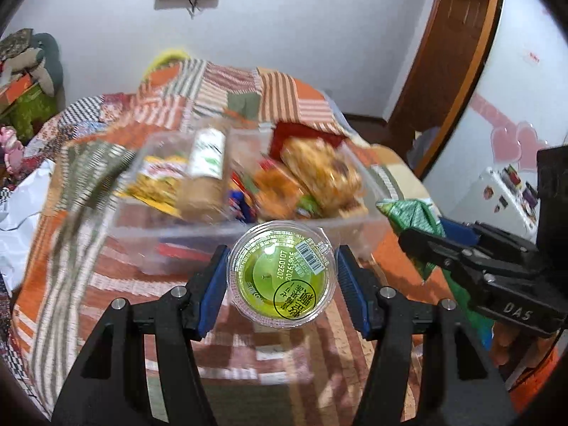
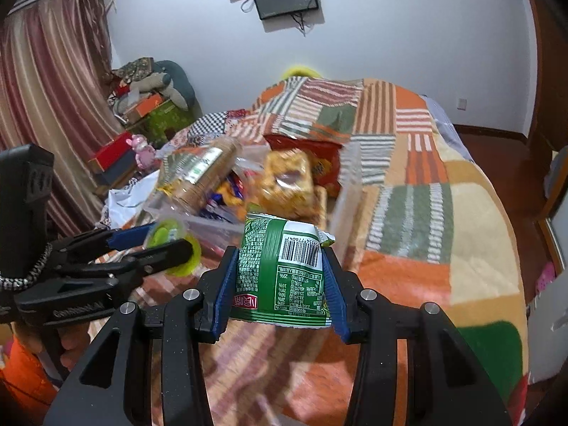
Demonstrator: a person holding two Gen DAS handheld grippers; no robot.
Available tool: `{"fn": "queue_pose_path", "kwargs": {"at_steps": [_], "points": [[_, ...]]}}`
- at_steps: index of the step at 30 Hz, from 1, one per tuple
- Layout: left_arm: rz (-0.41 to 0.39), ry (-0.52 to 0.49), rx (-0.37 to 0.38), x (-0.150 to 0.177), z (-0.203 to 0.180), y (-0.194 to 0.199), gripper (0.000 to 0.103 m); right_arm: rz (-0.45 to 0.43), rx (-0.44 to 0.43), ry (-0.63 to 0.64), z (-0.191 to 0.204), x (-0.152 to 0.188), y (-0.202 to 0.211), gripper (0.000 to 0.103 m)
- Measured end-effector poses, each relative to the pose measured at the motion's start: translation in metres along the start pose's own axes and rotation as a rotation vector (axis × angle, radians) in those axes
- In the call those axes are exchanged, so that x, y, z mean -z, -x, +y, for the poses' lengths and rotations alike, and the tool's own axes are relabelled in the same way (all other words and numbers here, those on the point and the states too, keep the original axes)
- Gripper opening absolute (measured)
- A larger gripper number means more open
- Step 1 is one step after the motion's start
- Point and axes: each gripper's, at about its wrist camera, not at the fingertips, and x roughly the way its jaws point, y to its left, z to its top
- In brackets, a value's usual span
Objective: Organize snacks
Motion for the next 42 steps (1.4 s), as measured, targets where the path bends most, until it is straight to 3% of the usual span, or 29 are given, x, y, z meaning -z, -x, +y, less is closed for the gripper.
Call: {"fn": "queue_pose_path", "kwargs": {"at_steps": [6, 14, 15, 16, 17, 29, 35, 42], "points": [[-0.078, 0.028, -0.04, -0.019, 0.022, 0.02, 0.059, -0.029, -0.028, 0.031, 0.018, -0.018, -0.009, 0.042], [-0.109, 0.059, -0.098, -0.04, 0.052, 0.015, 0.058, -0.05, -0.049, 0.061, 0.035, -0.042, -0.03, 0.042], [-0.113, 0.061, -0.103, -0.041, 0.055, 0.014, 0.057, -0.05, -0.05, 0.065, 0.037, -0.045, -0.034, 0.042], [-0.117, 0.061, -0.107, -0.044, 0.059, 0.012, 0.044, -0.048, -0.053, 0.068, 0.039, -0.048, -0.038, 0.042], [-0.116, 0.06, -0.118, -0.047, 0.062, 0.01, 0.039, -0.046, -0.054, 0.072, 0.04, -0.05, -0.041, 0.042], [-0.056, 0.125, -0.11, -0.044, 0.091, -0.024, 0.039, 0.035, -0.052, 0.06, 0.044, -0.052, -0.094, 0.044], [-0.04, 0.143, -0.092, -0.04, 0.093, -0.024, 0.04, 0.031, -0.035, 0.063, 0.044, -0.052, -0.09, 0.048], [-0.086, 0.109, -0.089, -0.044, 0.077, 0.003, 0.042, -0.012, -0.031, 0.059, 0.04, -0.054, -0.057, 0.048]]}}
